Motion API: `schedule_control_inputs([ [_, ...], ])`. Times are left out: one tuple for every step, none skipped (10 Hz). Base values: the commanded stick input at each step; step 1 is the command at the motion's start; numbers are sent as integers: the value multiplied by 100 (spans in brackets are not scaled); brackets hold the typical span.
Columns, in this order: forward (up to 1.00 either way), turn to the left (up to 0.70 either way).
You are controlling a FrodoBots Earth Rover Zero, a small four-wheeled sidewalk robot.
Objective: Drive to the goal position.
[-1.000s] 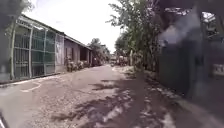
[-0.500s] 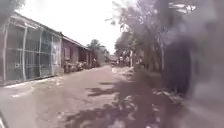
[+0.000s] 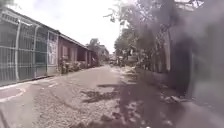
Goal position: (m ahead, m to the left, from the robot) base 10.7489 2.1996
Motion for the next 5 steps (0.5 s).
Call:
schedule_control_inputs([
  [70,0],
  [70,0],
  [70,0],
  [70,0],
  [70,0],
])
